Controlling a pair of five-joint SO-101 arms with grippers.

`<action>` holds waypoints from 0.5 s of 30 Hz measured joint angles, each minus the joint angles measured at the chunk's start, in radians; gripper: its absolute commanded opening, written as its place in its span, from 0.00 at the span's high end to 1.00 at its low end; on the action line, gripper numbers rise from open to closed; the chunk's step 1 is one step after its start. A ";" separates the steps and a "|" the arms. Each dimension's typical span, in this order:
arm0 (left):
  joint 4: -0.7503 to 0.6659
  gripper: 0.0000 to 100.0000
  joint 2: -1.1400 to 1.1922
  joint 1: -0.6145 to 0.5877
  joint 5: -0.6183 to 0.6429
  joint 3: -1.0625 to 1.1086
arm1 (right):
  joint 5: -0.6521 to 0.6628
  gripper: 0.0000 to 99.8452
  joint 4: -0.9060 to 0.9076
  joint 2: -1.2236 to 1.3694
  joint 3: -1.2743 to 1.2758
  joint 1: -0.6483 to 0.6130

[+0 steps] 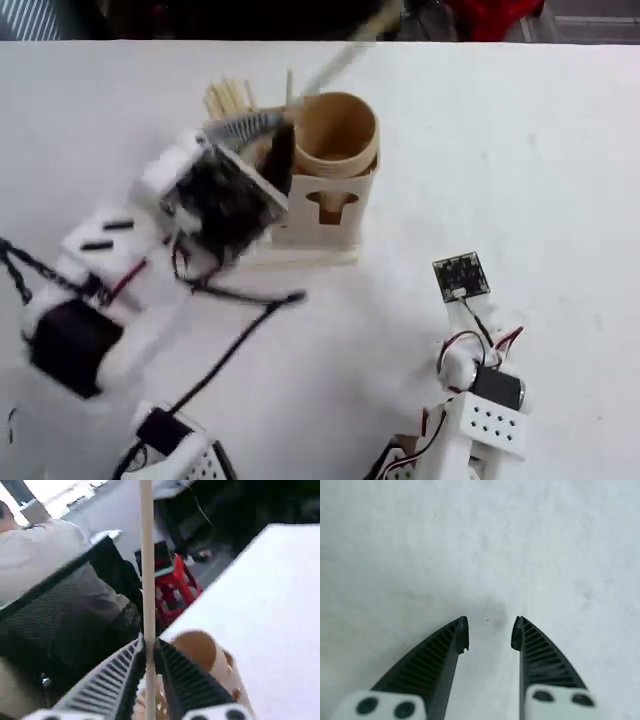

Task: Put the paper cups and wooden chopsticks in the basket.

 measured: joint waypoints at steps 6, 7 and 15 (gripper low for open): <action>-0.417 0.98 0.186 -0.176 0.278 0.081 | 0.000 0.84 0.000 0.000 0.000 0.000; -0.465 0.98 0.222 -0.201 0.330 0.104 | 0.000 0.84 0.000 0.000 0.000 0.000; -0.692 0.98 0.338 -0.287 0.531 0.322 | 0.000 0.84 0.000 0.000 0.000 0.000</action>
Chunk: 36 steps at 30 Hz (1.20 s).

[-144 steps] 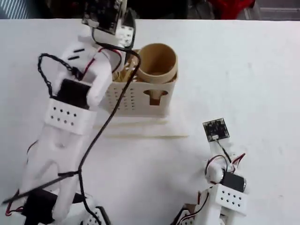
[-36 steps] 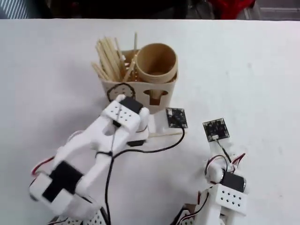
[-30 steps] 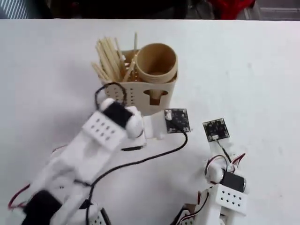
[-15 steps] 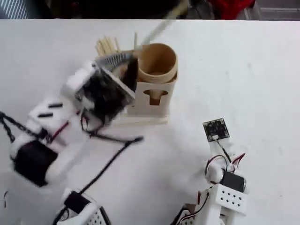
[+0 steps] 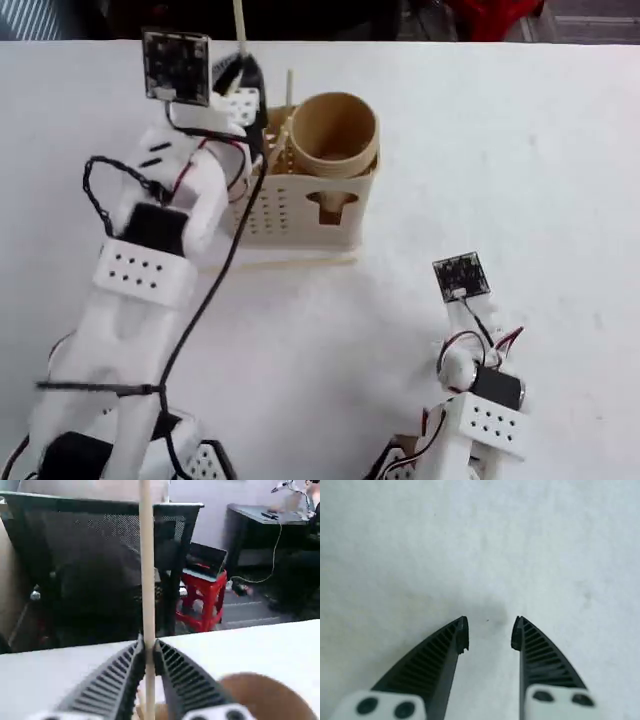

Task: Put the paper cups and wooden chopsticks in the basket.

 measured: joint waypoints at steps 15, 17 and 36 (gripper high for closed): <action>0.141 0.80 -0.025 -0.020 0.006 0.101 | 0.000 0.84 0.000 0.000 0.000 0.000; 0.230 0.80 -0.063 -0.020 0.006 0.060 | 0.000 0.84 0.000 0.000 0.000 0.000; 0.985 0.79 0.232 -0.494 -0.031 -0.466 | 0.068 0.84 0.319 0.008 -0.376 -0.069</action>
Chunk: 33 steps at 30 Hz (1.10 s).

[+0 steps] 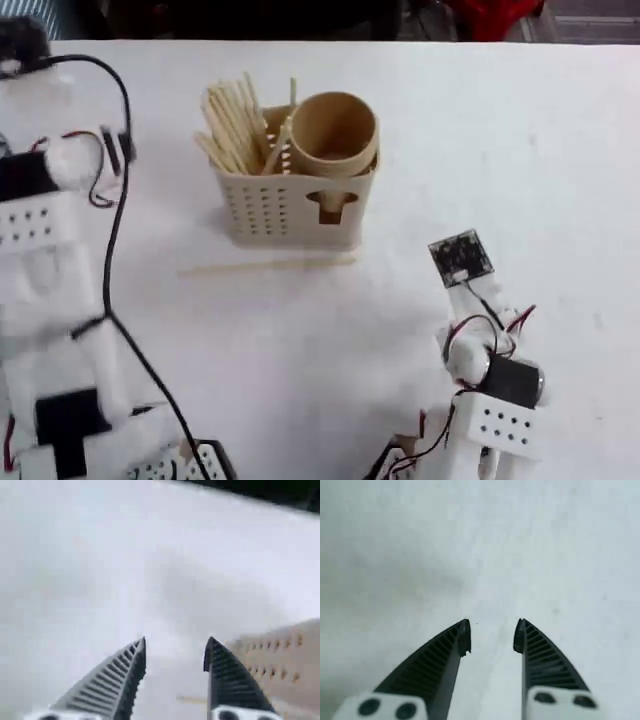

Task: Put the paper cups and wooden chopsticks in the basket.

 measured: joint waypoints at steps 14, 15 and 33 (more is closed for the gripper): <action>-0.061 0.68 0.382 -0.002 0.213 0.097 | -0.348 0.84 0.367 0.700 -1.042 -0.367; -0.106 0.68 0.382 -0.002 0.213 0.133 | -0.376 0.84 0.387 0.767 -1.125 -0.376; -0.325 0.69 0.382 -0.020 0.180 0.239 | -0.526 0.84 0.377 1.363 -1.841 -0.586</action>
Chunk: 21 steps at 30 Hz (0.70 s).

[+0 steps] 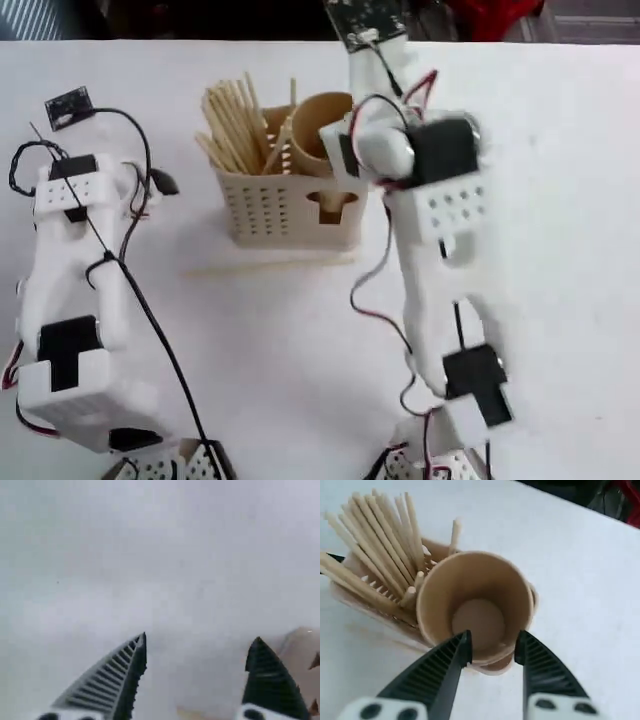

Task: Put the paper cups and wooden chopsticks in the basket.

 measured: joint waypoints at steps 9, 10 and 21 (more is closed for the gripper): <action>0.000 0.69 0.000 0.000 0.000 0.000 | -0.002 0.84 -0.008 0.063 -0.008 0.112; 0.000 0.69 0.000 0.000 0.000 0.000 | -0.002 0.84 -0.008 0.063 -0.008 0.118; 0.000 0.69 0.000 0.000 0.000 0.000 | -0.002 0.84 -0.008 0.193 0.037 0.127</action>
